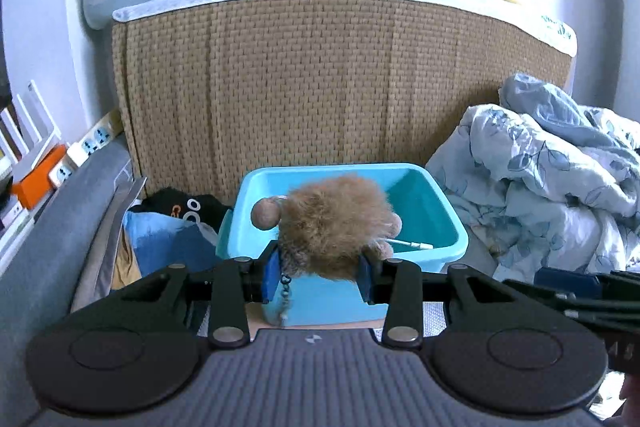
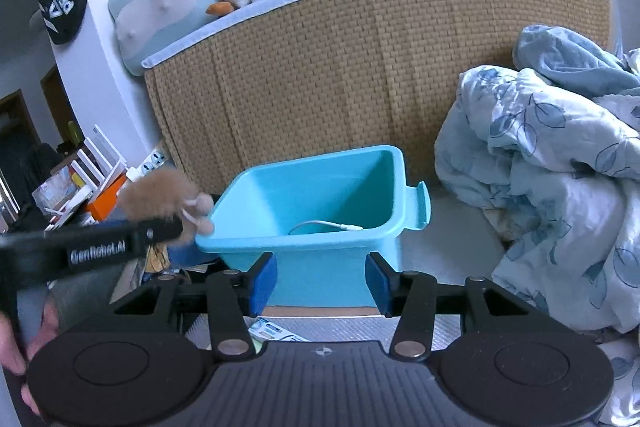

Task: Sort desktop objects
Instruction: 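Carry the plush mouse over the teal bin with the left gripper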

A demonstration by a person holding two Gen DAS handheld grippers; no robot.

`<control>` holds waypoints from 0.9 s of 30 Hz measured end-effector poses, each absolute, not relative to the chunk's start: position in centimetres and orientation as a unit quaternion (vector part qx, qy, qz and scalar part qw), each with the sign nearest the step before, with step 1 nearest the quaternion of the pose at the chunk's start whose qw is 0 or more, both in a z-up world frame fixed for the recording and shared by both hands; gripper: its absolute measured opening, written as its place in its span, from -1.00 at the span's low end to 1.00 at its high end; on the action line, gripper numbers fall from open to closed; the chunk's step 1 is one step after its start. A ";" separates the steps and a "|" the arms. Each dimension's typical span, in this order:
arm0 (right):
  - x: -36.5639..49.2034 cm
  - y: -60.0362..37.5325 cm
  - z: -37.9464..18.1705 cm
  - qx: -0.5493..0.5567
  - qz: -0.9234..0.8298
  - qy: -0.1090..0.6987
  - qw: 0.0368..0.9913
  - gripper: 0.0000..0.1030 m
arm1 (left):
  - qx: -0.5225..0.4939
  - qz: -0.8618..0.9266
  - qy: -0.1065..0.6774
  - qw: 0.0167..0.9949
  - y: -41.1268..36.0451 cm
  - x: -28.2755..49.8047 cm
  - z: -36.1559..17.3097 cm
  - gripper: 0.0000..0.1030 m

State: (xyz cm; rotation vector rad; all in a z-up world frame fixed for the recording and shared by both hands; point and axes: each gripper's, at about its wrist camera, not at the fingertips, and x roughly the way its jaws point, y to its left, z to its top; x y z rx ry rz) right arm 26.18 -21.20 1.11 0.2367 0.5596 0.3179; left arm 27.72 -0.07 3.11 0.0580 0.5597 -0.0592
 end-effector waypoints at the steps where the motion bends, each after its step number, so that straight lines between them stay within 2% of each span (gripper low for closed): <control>1: 26.2 -21.3 1.0 0.116 0.157 0.275 0.942 0.03 | 0.032 -0.029 0.279 0.959 -0.3 28.0 3.2 -0.19; 7: 26.5 -20.7 0.3 0.106 0.164 0.288 0.937 0.03 | 0.042 -0.032 0.290 0.955 -1.4 29.4 3.2 -0.19; 15: 26.6 -18.3 -1.3 0.010 0.164 0.305 0.938 0.03 | 0.032 -0.040 0.323 0.945 -1.5 32.1 2.8 -0.19; 27: 26.5 -17.9 -1.4 0.015 0.179 0.309 0.934 0.03 | 0.041 -0.035 0.369 0.928 -2.0 37.4 2.9 -0.19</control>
